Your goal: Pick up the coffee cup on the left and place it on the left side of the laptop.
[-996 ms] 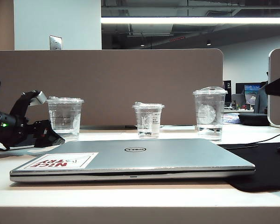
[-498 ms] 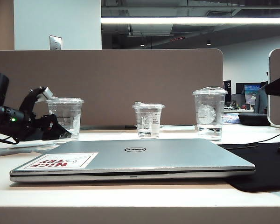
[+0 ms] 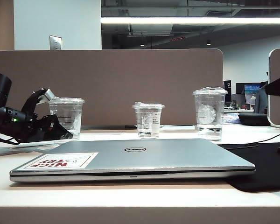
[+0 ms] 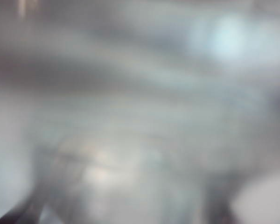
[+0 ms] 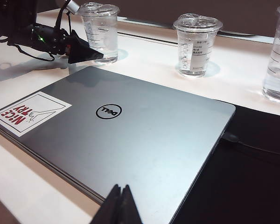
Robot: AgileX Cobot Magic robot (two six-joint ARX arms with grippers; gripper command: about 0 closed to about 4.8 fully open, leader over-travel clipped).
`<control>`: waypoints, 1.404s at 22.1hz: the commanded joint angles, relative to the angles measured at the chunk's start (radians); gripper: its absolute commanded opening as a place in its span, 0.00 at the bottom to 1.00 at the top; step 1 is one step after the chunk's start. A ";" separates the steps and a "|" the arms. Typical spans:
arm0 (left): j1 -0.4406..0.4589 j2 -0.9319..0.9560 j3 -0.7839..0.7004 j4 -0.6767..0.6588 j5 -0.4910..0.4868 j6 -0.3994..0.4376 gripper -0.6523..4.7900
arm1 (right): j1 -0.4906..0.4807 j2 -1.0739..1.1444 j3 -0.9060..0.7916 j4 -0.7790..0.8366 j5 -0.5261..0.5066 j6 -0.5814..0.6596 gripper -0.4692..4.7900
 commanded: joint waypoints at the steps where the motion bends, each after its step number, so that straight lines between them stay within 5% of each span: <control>1: -0.013 -0.001 0.002 0.011 0.019 0.001 1.00 | 0.001 0.001 -0.004 0.017 0.002 0.003 0.08; 31: -0.092 0.051 0.010 0.163 -0.125 0.034 1.00 | 0.001 0.001 -0.004 0.018 0.001 0.003 0.08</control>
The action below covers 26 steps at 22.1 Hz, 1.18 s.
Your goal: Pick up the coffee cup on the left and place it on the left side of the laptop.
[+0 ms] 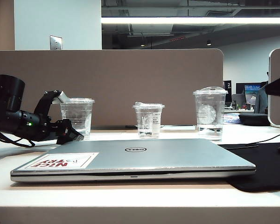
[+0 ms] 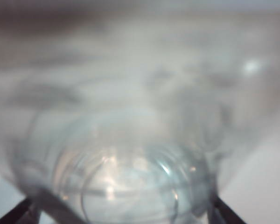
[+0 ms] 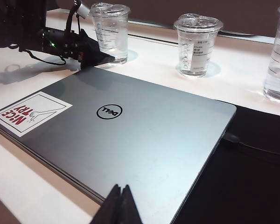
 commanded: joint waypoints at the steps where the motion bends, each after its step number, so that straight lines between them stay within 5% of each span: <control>1: -0.016 0.002 0.004 0.037 -0.020 0.003 1.00 | 0.001 0.001 -0.004 0.018 0.002 0.003 0.08; 26: -0.058 0.003 0.004 0.095 -0.039 -0.030 1.00 | 0.001 0.001 -0.004 0.018 0.002 0.003 0.08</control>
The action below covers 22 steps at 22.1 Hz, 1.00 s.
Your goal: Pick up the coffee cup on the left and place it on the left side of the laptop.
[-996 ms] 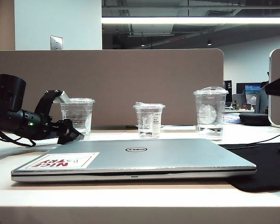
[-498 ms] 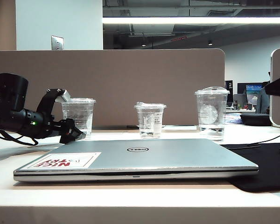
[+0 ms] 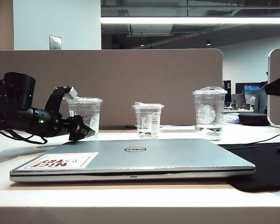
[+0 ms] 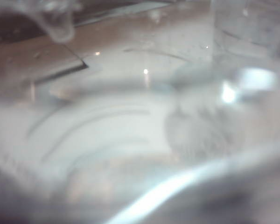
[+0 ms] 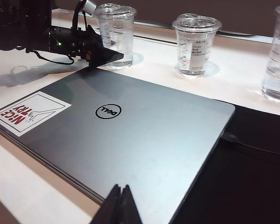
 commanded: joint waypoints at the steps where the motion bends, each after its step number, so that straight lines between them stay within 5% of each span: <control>1: 0.000 -0.001 0.001 0.020 -0.008 -0.003 1.00 | 0.001 0.001 -0.004 0.017 0.002 0.003 0.08; 7: 0.000 -0.001 0.001 0.021 -0.008 -0.003 0.99 | 0.001 0.001 -0.004 0.017 0.002 0.003 0.08; 13: 0.000 -0.001 0.001 0.021 -0.016 -0.003 0.79 | 0.001 0.001 -0.004 0.018 0.002 0.003 0.08; 22: 0.000 -0.001 0.001 0.035 -0.035 -0.003 0.72 | 0.001 0.001 -0.004 0.017 0.002 0.003 0.08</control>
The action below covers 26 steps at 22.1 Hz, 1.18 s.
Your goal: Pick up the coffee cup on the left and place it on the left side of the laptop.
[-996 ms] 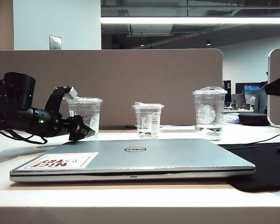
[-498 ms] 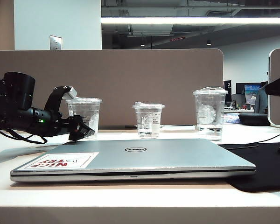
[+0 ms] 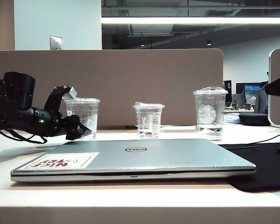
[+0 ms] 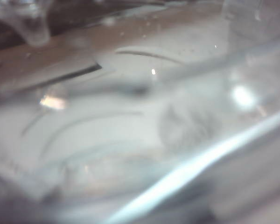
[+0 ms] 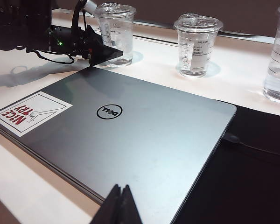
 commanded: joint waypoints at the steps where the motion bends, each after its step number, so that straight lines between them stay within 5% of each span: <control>1: 0.002 -0.002 0.001 0.030 -0.003 -0.003 0.72 | 0.001 0.001 -0.004 0.018 0.002 0.003 0.08; 7: 0.002 -0.002 0.001 0.047 -0.002 -0.003 0.56 | 0.001 0.001 -0.004 0.018 0.002 0.003 0.08; 26: 0.045 -0.093 -0.048 0.093 0.009 -0.007 0.57 | 0.003 0.001 -0.004 0.018 0.002 0.003 0.08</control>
